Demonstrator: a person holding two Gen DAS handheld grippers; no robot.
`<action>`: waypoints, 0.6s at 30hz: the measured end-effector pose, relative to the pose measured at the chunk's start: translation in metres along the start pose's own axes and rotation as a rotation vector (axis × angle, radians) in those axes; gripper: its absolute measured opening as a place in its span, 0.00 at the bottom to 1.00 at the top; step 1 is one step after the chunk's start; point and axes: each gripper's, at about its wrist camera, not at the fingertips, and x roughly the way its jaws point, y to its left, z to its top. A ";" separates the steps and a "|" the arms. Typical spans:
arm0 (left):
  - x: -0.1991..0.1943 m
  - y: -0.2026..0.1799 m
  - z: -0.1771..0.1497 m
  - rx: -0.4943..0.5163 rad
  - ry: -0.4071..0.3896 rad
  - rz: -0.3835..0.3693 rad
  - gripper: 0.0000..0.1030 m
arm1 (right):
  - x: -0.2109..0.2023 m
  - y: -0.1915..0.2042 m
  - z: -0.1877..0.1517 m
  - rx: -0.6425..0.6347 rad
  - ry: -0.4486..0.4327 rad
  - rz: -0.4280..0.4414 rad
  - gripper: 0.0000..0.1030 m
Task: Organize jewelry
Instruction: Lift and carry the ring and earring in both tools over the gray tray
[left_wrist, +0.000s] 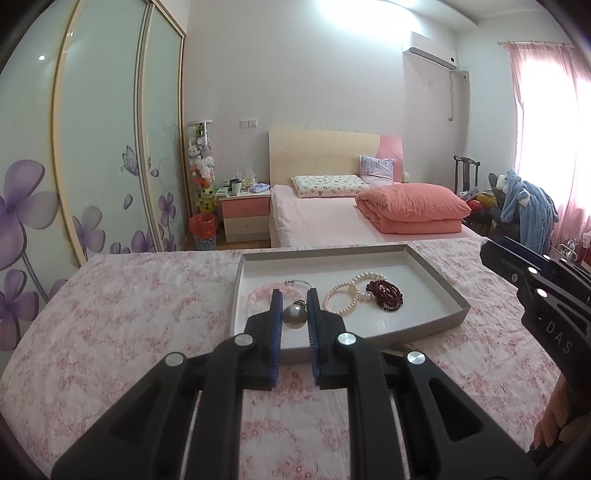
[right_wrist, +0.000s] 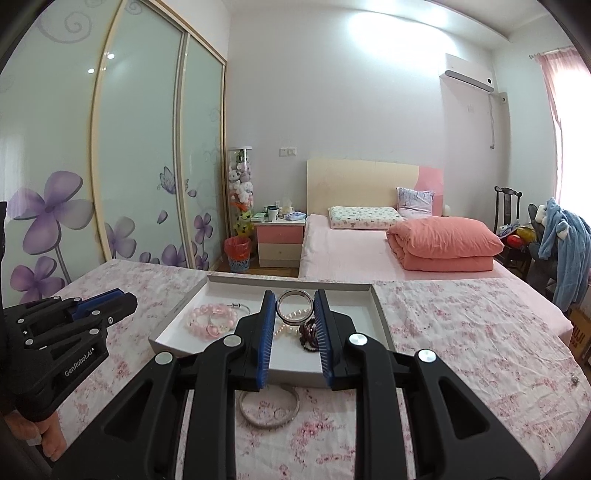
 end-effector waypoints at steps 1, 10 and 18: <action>0.002 0.000 0.001 0.002 -0.001 0.001 0.13 | 0.003 -0.001 0.002 0.001 -0.002 -0.001 0.22; 0.032 -0.001 0.014 0.012 -0.003 0.006 0.13 | 0.032 -0.009 0.015 0.016 -0.011 -0.008 0.22; 0.080 0.001 0.024 -0.004 0.048 -0.032 0.13 | 0.084 -0.017 0.011 0.046 0.064 0.006 0.22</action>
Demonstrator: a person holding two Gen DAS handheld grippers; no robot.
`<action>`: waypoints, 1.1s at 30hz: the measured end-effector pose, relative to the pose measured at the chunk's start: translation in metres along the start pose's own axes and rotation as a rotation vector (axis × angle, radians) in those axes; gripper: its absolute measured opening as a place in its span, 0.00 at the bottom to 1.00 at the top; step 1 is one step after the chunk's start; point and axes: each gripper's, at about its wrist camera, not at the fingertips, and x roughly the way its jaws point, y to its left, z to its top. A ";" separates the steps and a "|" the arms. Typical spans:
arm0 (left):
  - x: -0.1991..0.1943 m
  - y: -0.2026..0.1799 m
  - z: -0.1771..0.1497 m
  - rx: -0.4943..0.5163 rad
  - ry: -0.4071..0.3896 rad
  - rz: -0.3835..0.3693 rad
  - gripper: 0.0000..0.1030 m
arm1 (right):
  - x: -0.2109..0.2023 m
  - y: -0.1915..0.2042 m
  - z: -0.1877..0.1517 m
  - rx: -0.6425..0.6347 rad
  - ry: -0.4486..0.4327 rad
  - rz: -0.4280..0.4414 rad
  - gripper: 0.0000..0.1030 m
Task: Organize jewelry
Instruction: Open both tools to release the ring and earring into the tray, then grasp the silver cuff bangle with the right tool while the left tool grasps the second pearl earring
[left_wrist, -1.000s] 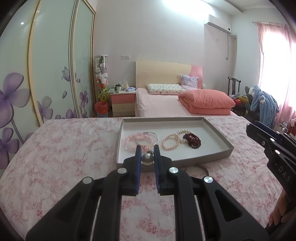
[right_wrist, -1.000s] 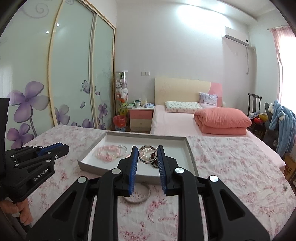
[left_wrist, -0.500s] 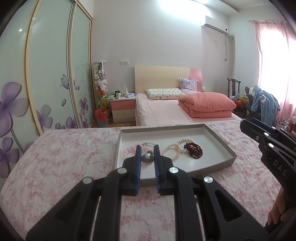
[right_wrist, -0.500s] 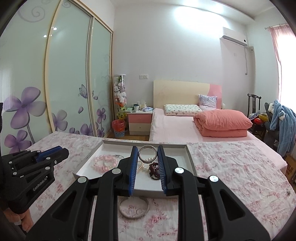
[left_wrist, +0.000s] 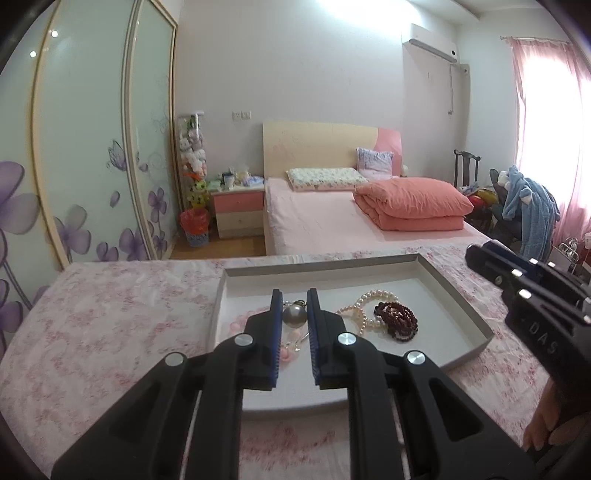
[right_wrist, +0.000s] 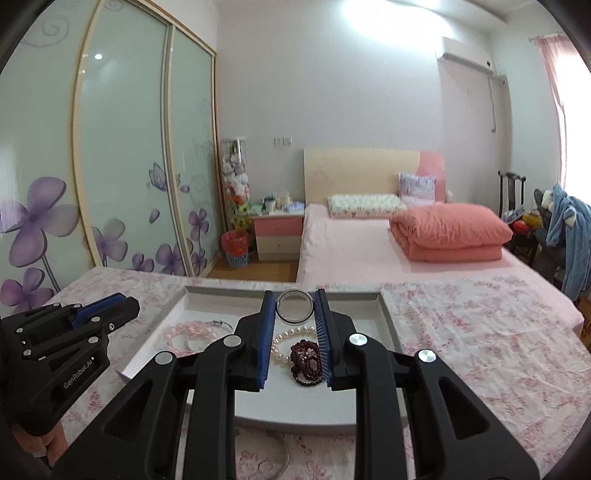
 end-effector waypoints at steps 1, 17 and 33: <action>0.010 0.000 0.001 -0.001 0.018 -0.010 0.13 | 0.008 -0.002 -0.001 0.006 0.018 0.001 0.22; 0.081 0.009 -0.003 -0.047 0.153 -0.053 0.24 | 0.077 -0.011 -0.015 0.066 0.214 0.035 0.32; 0.016 0.053 -0.010 -0.113 0.117 -0.005 0.34 | 0.023 -0.036 -0.029 0.124 0.245 0.029 0.33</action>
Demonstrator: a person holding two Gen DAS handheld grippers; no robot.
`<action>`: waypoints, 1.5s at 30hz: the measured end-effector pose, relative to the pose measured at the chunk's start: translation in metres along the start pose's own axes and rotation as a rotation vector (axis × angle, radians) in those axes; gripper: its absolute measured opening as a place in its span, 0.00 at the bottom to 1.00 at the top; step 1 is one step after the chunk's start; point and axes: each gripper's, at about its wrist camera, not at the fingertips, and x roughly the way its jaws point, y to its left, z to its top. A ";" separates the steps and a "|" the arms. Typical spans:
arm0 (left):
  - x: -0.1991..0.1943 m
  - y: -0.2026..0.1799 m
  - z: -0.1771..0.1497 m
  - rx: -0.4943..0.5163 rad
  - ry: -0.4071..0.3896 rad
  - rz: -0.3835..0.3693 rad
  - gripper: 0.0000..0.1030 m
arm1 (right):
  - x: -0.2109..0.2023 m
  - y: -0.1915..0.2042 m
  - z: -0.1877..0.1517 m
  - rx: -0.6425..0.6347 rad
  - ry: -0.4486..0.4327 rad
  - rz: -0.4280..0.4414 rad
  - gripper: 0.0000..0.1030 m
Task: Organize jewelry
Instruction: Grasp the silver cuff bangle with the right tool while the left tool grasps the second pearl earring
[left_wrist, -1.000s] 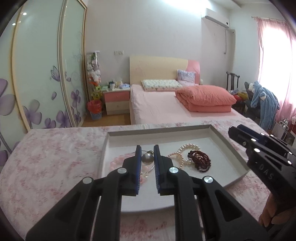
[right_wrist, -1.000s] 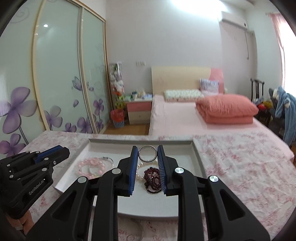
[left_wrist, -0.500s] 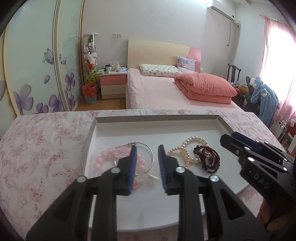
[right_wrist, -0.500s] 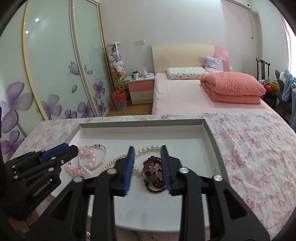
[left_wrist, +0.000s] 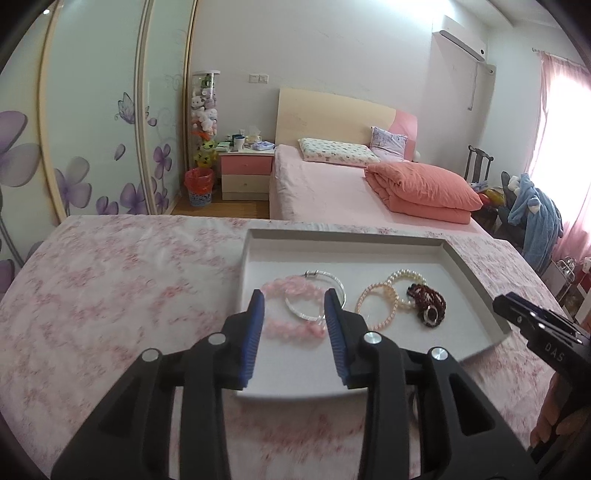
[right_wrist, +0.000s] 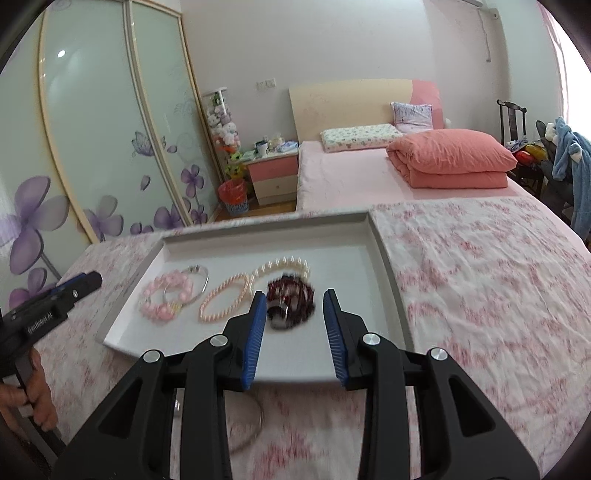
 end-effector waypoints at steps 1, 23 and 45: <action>-0.004 0.002 -0.003 -0.001 0.001 0.001 0.36 | -0.002 0.001 -0.004 -0.004 0.013 0.002 0.33; -0.034 0.038 -0.050 -0.042 0.059 0.067 0.49 | 0.015 0.061 -0.073 -0.215 0.283 0.023 0.73; -0.030 -0.007 -0.061 0.062 0.113 -0.030 0.59 | 0.016 0.016 -0.066 -0.136 0.276 -0.107 0.66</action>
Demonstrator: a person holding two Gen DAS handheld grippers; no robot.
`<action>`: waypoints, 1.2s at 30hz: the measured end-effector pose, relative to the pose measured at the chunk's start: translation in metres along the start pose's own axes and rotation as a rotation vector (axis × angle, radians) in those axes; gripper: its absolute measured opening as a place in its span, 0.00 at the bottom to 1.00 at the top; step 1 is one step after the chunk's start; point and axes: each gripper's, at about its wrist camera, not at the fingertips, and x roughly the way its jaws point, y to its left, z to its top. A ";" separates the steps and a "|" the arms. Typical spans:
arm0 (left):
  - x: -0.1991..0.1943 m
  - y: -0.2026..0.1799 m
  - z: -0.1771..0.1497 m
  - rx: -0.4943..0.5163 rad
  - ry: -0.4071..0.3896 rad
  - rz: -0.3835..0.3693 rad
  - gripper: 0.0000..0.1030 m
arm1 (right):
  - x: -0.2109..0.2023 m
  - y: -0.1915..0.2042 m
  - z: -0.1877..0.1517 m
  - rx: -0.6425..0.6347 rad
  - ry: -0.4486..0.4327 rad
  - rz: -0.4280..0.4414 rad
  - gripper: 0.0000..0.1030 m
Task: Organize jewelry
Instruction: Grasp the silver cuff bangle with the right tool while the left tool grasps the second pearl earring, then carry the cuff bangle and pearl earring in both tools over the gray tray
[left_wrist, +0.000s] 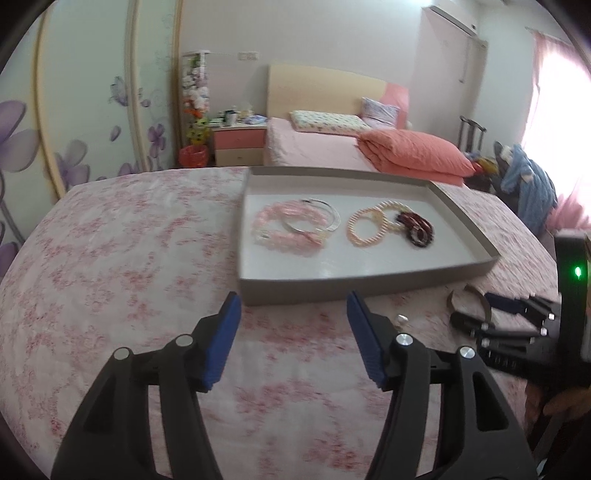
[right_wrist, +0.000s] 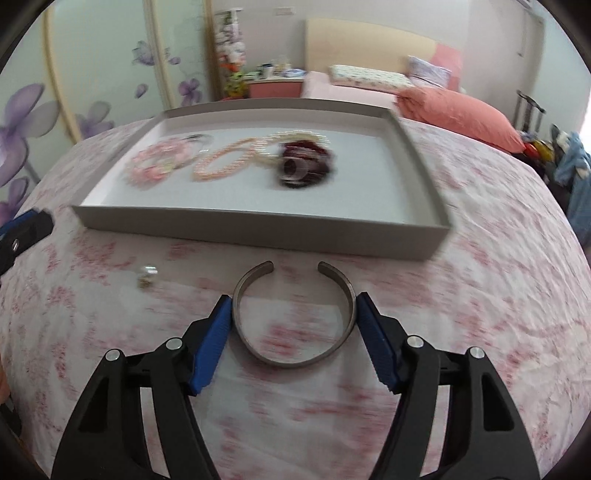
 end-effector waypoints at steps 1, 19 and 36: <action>0.001 -0.005 -0.001 0.009 0.005 -0.008 0.61 | -0.001 -0.006 -0.001 0.014 -0.001 -0.011 0.66; 0.064 -0.088 -0.015 0.204 0.173 -0.052 0.42 | -0.003 -0.036 -0.006 0.065 -0.007 -0.018 0.66; 0.049 -0.024 -0.021 0.119 0.174 0.033 0.14 | -0.003 0.000 -0.007 -0.028 -0.002 0.033 0.66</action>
